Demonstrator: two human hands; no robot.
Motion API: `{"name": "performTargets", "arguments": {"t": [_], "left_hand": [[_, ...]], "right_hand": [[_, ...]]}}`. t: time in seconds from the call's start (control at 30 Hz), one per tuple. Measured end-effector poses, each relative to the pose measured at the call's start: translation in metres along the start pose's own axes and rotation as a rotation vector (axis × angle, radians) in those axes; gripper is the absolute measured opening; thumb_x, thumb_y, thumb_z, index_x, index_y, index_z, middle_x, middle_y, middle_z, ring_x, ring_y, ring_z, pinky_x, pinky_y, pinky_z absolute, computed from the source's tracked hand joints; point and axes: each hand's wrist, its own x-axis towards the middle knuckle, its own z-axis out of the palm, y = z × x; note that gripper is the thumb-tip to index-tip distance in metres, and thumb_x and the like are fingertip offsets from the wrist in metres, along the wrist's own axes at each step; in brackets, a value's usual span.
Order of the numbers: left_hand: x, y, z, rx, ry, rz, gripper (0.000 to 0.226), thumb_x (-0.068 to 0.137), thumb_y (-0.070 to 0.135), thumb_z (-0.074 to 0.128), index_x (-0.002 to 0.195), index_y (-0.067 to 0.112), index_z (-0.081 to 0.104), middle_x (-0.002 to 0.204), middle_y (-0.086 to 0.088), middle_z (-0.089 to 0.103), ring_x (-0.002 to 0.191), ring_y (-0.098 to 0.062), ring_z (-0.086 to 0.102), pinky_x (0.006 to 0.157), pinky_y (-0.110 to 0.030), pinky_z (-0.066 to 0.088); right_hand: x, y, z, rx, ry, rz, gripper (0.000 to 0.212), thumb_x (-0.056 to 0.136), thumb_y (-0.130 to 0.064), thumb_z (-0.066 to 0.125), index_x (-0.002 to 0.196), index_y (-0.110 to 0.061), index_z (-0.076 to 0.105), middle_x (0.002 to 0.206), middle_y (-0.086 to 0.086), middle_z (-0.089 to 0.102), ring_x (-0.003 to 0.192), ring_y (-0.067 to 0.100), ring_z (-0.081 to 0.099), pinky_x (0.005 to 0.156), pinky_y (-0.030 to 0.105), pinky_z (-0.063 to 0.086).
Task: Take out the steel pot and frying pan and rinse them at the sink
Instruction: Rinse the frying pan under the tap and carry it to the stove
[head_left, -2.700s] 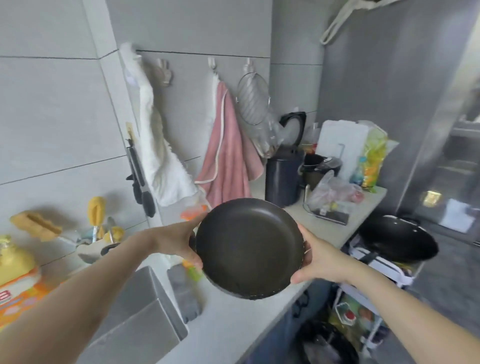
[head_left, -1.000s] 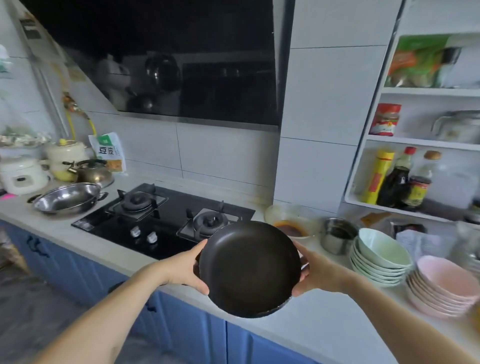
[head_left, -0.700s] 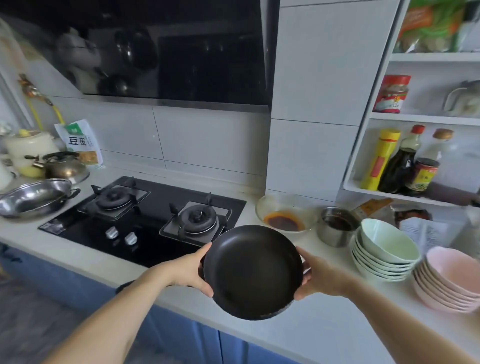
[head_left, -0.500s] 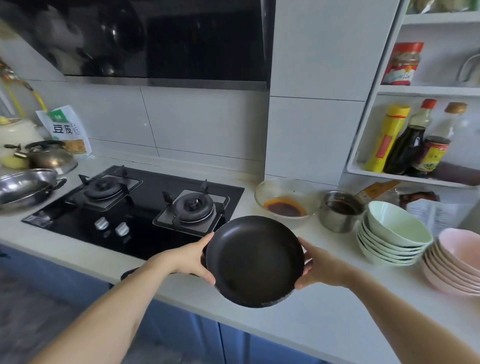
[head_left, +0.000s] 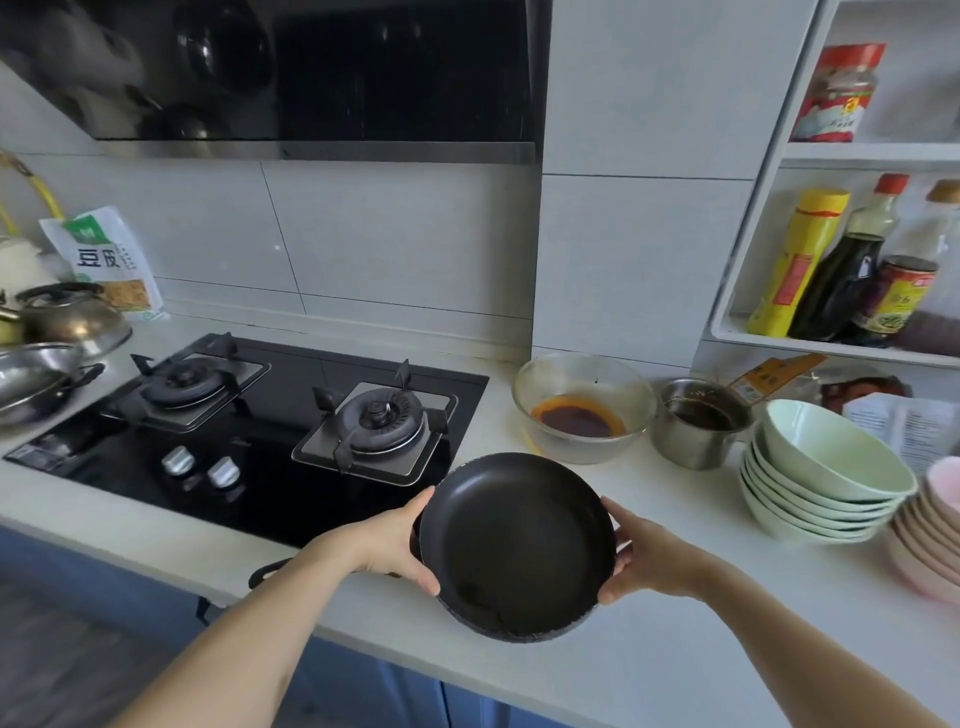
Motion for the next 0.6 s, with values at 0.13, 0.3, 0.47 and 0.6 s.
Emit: {"name": "performTargets", "arguments": {"t": [0.13, 0.3, 0.47, 0.6], "left_hand": [[0.006, -0.002, -0.001, 0.000, -0.011, -0.006, 0.136, 0.058, 0.033, 0.091, 0.151, 0.047, -0.008, 0.124, 0.012, 0.056, 0.125, -0.015, 0.050, 0.111, -0.040, 0.039], [0.011, -0.004, 0.002, 0.013, -0.011, -0.024, 0.135, 0.061, 0.033, 0.090, 0.152, 0.043, -0.009, 0.130, 0.009, 0.052, 0.128, -0.015, 0.046, 0.109, -0.036, 0.039], [0.018, -0.007, -0.001, 0.036, 0.003, -0.038, 0.145, 0.050, 0.043, 0.092, 0.151, 0.045, -0.012, 0.142, 0.006, 0.050, 0.130, -0.016, 0.046, 0.108, -0.039, 0.043], [0.022, -0.006, -0.003, 0.054, 0.031, -0.043, 0.141, 0.055, 0.039, 0.091, 0.153, 0.042, -0.011, 0.144, 0.002, 0.047, 0.133, -0.020, 0.045, 0.109, -0.040, 0.041]], "right_hand": [[0.010, 0.005, 0.001, -0.018, -0.013, 0.013, 0.099, 0.066, -0.022, 0.087, 0.124, -0.059, 0.016, 0.110, -0.011, 0.057, 0.091, 0.010, 0.066, 0.070, 0.014, 0.050], [0.015, 0.009, 0.004, -0.025, -0.014, 0.042, 0.101, 0.065, -0.024, 0.087, 0.126, -0.059, 0.013, 0.111, -0.012, 0.057, 0.093, 0.009, 0.065, 0.072, 0.015, 0.049], [0.019, 0.010, 0.002, -0.033, -0.014, 0.057, 0.099, 0.069, -0.021, 0.086, 0.126, -0.055, 0.012, 0.110, -0.014, 0.054, 0.094, 0.008, 0.064, 0.073, 0.015, 0.048], [0.020, 0.012, 0.001, -0.014, 0.002, 0.057, 0.099, 0.069, -0.018, 0.085, 0.129, -0.053, 0.015, 0.110, -0.014, 0.055, 0.092, 0.008, 0.066, 0.076, 0.017, 0.051]]}}
